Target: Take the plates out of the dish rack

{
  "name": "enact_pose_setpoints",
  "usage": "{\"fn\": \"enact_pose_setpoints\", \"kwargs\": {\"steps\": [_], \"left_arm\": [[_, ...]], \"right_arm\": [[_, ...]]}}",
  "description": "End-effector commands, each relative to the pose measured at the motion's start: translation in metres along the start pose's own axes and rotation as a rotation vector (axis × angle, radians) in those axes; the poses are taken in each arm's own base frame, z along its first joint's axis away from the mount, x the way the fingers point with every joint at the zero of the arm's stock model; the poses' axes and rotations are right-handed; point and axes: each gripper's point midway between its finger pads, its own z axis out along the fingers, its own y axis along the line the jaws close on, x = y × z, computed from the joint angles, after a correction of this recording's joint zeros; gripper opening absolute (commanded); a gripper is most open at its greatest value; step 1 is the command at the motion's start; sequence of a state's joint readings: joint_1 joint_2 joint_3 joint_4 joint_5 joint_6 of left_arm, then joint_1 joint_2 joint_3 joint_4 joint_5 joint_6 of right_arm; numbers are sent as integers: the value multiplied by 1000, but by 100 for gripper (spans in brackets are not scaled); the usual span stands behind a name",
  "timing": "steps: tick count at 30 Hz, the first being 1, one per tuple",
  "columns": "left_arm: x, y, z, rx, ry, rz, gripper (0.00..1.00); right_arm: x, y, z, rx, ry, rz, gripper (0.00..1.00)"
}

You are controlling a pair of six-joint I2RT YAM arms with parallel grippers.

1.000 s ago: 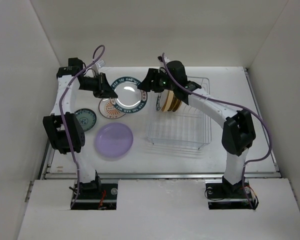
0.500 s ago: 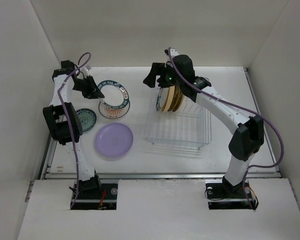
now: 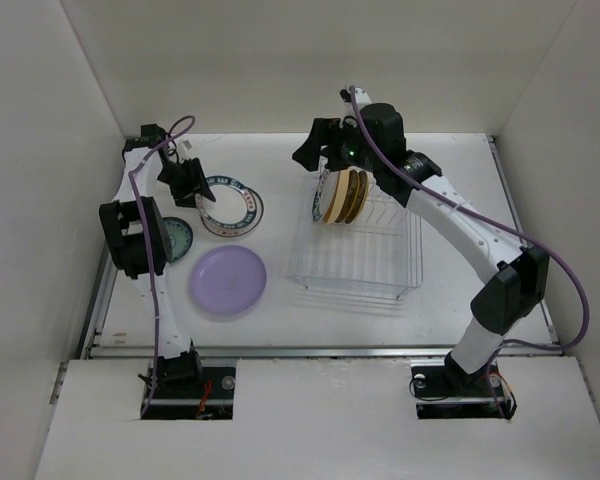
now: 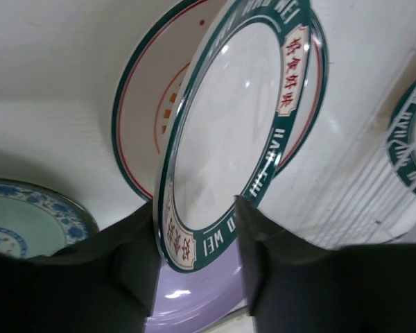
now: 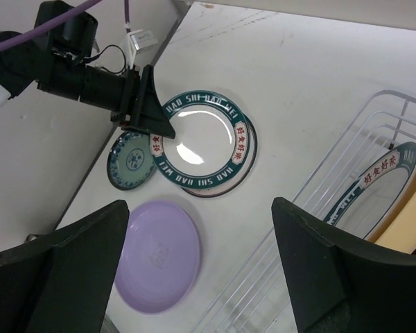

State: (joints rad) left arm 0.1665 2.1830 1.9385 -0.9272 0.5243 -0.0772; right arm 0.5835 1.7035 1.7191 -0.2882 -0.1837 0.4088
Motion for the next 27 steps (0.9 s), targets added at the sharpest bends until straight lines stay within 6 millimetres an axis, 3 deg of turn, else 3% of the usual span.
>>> {"fn": "enact_pose_setpoints", "kwargs": {"steps": [1, 5, 9, 13, 21, 27], "left_arm": [[-2, -5, -12, -45, -12, 21, 49], [-4, -8, -16, -121, -15, 121, 67], [9, -26, -14, -178, 45, 280, 73], [15, -23, -14, -221, 67, 316, 80], [19, -5, -17, -307, 101, 341, 87], [11, -17, -36, -302, 52, 356, 90]], "right_arm": [[-14, 13, -15, -33, -26, -27, 90], [-16, 14, -17, -34, -27, -27, 90], [-18, 16, -24, -35, -30, -28, 90], [-23, 20, -33, -39, -40, -30, 90], [-35, 29, -59, -43, -76, -45, 91], [-40, 21, -66, 19, -86, -40, 91]]}}
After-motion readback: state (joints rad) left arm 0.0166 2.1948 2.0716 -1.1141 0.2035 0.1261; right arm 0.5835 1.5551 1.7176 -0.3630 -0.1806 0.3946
